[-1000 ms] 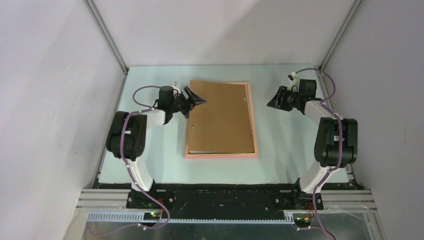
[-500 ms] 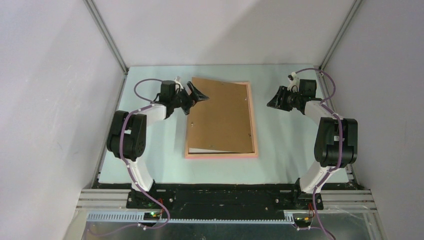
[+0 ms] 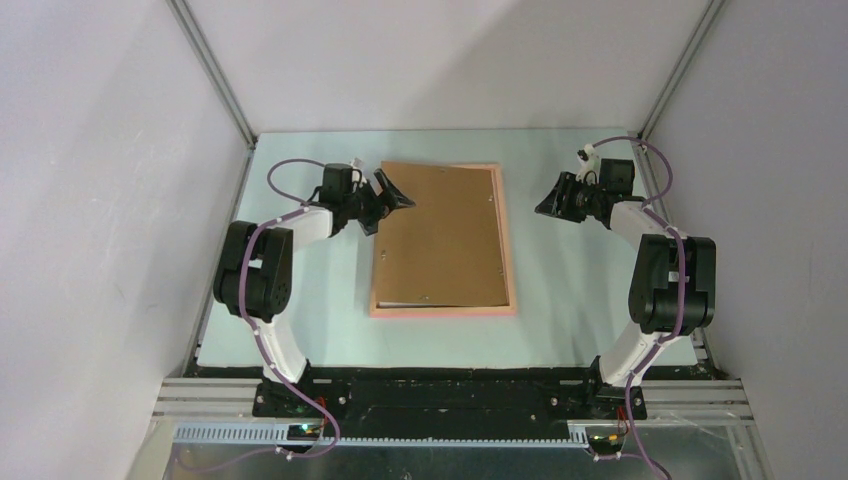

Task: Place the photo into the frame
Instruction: Place the photo frame item in the photo frame.

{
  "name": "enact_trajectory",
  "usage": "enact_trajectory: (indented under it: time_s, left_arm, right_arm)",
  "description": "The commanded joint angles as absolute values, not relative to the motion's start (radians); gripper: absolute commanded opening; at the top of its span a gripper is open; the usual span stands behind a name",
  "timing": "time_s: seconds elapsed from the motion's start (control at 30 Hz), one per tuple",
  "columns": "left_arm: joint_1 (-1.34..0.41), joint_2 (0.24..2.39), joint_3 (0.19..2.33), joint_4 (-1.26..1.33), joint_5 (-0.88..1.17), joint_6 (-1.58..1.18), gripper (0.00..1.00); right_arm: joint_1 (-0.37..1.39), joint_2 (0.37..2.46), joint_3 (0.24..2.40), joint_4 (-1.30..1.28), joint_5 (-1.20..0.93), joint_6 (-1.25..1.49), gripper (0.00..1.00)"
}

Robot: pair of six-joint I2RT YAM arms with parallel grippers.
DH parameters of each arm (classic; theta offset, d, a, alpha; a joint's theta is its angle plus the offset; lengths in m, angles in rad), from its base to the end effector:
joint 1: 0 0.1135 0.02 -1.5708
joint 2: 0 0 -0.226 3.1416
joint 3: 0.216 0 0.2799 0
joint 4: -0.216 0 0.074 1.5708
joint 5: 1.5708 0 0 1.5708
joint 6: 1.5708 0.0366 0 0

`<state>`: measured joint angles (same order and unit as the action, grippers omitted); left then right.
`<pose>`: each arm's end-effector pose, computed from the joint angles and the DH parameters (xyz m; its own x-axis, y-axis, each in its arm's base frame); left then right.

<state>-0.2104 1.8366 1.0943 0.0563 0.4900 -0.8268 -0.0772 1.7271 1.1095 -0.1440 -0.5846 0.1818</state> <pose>0.3911 -0.1011 0.1236 -0.8172 -0.4893 -0.3047 -0.0898 0.6302 -0.7712 0.3889 -0.0098 0.1552 -0.7371 0.2083 -0.6430 -0.2040 0.8384 0.5054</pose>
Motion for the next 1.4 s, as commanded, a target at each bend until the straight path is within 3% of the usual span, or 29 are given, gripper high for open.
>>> enact_trajectory:
  time_s: [0.0, 1.37]
  left_arm:
    - [-0.222, 1.818, 1.128, 0.051, 0.465, -0.788, 1.0]
    - [-0.282, 1.893, 1.302, -0.169, 0.387, -0.632, 1.0]
  right_arm:
    - [-0.084, 1.737, 1.108, -0.126, -0.597, 0.168, 0.49]
    - [-0.092, 1.756, 1.108, -0.126, -0.6, 0.173, 0.49]
